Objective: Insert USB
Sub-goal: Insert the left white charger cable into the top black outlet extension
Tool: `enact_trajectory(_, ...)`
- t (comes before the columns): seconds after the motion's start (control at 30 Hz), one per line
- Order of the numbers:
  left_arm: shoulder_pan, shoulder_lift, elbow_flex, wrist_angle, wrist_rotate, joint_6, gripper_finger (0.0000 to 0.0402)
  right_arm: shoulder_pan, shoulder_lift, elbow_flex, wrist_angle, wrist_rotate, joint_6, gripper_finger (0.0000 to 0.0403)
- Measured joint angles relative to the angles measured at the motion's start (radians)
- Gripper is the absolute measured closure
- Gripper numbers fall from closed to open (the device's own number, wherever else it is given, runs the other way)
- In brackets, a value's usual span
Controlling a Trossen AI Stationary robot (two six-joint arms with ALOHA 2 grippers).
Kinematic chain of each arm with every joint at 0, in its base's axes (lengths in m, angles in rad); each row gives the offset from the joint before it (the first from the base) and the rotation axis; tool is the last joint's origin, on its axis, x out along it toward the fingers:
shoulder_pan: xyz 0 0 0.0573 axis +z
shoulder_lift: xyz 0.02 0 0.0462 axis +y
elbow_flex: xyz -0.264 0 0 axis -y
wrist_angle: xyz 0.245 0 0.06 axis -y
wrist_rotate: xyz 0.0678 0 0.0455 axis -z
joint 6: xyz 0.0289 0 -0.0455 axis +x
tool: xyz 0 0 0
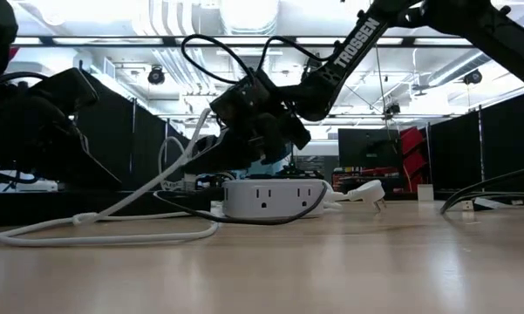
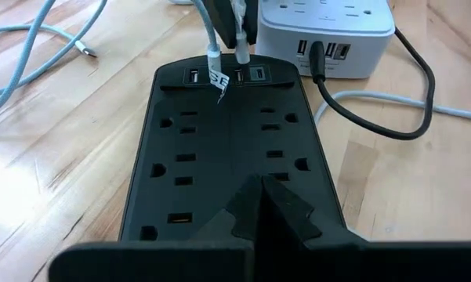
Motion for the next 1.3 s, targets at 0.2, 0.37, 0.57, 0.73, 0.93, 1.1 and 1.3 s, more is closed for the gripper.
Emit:
enact_trajectory(0.2,0.000,0.003,-0.002,-0.006,-0.023,-0.037,0.0402,0.027,-0.001,-0.023,0.075,0.114,0.032,0.0391)
enact_trajectory(0.37,-0.002,0.008,-0.002,-0.006,-0.025,-0.053,0.0402,0.038,-0.006,-0.055,0.112,0.151,0.034,0.0391)
enact_trajectory(0.57,-0.004,0.008,-0.002,-0.008,-0.027,-0.053,0.0402,0.037,-0.020,-0.088,0.113,0.158,0.051,0.0391)
enact_trajectory(0.73,-0.004,0.008,-0.002,-0.008,-0.027,-0.057,0.0402,0.033,-0.026,-0.112,0.115,0.161,0.056,0.0391)
enact_trajectory(0.93,-0.004,0.008,-0.002,-0.008,-0.028,-0.057,0.0402,0.037,-0.013,-0.113,0.136,0.160,0.059,0.0391)
enact_trajectory(1.1,-0.004,0.008,-0.002,-0.006,-0.029,-0.058,0.0402,0.041,0.002,-0.114,0.150,0.170,0.077,0.0391)
enact_trajectory(1.3,-0.006,0.008,-0.002,-0.006,-0.028,-0.061,0.0402,0.031,-0.001,-0.115,0.127,0.198,0.080,0.0391)
